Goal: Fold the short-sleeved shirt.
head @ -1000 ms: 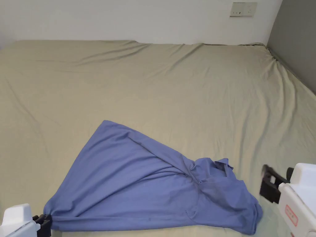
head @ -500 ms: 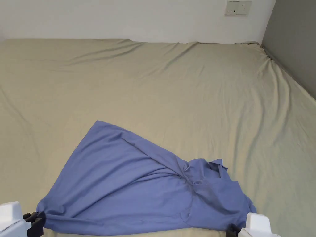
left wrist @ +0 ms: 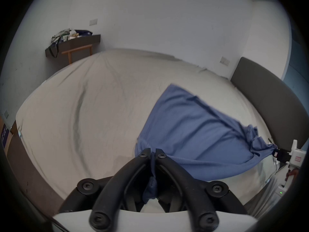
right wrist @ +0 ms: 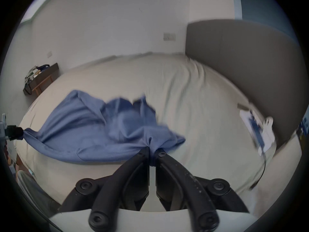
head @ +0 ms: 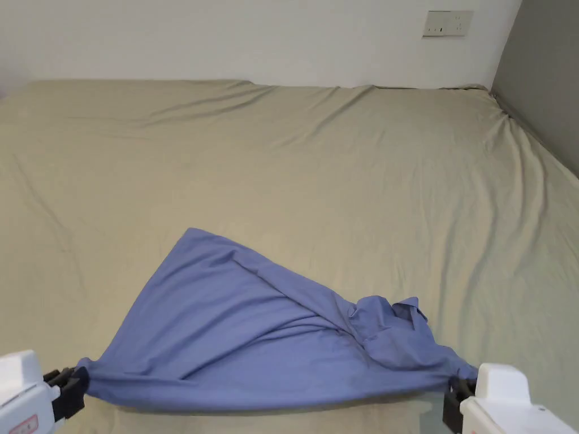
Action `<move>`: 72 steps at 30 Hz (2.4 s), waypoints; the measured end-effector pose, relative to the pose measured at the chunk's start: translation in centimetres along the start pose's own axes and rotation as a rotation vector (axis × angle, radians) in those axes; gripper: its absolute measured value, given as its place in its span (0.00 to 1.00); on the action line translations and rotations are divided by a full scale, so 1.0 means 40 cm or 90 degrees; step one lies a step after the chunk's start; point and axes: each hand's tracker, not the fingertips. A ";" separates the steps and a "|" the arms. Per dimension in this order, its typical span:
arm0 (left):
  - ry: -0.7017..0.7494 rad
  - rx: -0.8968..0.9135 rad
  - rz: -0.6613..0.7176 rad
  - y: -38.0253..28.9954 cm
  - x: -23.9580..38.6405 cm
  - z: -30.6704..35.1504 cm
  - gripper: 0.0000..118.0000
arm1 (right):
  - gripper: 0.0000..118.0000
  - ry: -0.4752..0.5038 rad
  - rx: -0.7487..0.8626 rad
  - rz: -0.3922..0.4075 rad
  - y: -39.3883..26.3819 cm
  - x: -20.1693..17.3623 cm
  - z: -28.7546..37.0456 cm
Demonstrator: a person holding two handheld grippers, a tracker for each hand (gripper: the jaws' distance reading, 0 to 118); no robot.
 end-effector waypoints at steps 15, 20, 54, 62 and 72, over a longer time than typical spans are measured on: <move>-0.016 0.240 -0.097 0.732 0.217 -0.031 0.02 | 0.07 0.015 0.246 0.023 0.779 0.069 -0.033; -0.004 0.291 -0.104 0.953 0.305 -0.070 0.02 | 0.07 0.018 0.289 -0.004 1.021 0.103 -0.052; 0.071 0.150 -0.080 0.774 0.244 -0.572 0.02 | 0.07 0.070 0.147 -0.048 0.875 0.043 -0.489; 0.065 0.014 -0.082 0.386 0.129 -0.523 0.02 | 0.07 0.099 0.021 -0.092 0.486 0.088 -0.452; 0.050 -0.032 -0.083 0.065 0.045 -0.278 0.02 | 0.07 0.107 -0.019 -0.126 0.144 0.130 -0.200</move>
